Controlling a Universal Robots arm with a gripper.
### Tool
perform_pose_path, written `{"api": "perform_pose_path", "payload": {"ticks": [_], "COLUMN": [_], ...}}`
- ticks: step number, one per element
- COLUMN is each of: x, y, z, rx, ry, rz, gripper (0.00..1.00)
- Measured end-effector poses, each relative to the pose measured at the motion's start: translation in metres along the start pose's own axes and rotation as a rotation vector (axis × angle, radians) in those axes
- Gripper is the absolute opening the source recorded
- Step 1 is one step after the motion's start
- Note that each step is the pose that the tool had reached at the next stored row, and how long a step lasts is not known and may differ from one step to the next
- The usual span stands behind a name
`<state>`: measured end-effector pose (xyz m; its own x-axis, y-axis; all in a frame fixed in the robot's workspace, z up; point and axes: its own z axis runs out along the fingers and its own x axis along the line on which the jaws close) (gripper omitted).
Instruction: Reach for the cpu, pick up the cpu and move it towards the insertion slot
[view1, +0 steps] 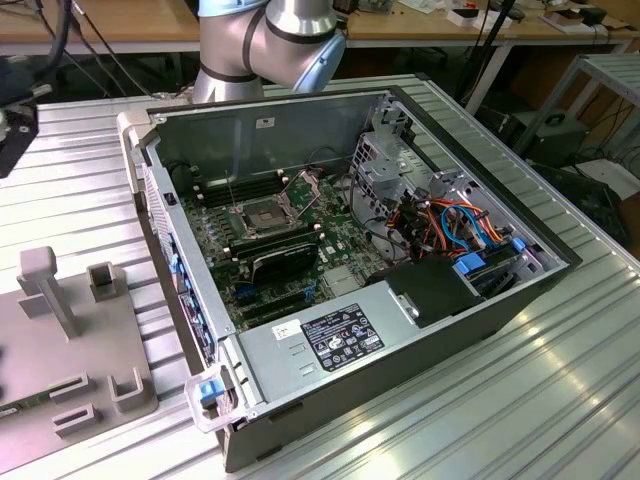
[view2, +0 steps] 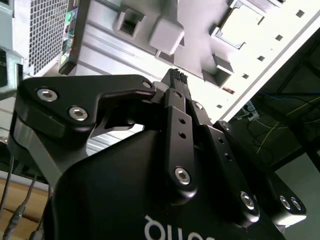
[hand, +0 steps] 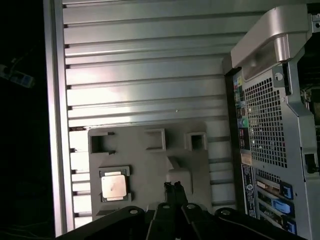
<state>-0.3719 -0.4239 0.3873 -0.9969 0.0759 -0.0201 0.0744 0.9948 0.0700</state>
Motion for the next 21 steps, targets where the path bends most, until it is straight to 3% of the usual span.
{"api": "perform_pose_path", "payload": {"ticks": [4, 7, 16, 18, 21], "x": [0.0171, 0.0408, 0.0830, 0.0905, 0.0937], "y": [-0.0055, -0.0111, -0.0194, -0.0212, -0.0219], "z": [-0.0003, -0.0001, 0.0012, 0.0014, 0.0014], "rx": [0.0000, 0.0000, -0.0003, -0.0003, -0.0004], "ry": [0.0000, 0.0000, 0.0001, 0.0004, 0.0003], "rz": [0.000, 0.000, 0.000, 0.000, 0.000], "gripper": [0.11, 0.11, 0.11, 0.11, 0.11]}}
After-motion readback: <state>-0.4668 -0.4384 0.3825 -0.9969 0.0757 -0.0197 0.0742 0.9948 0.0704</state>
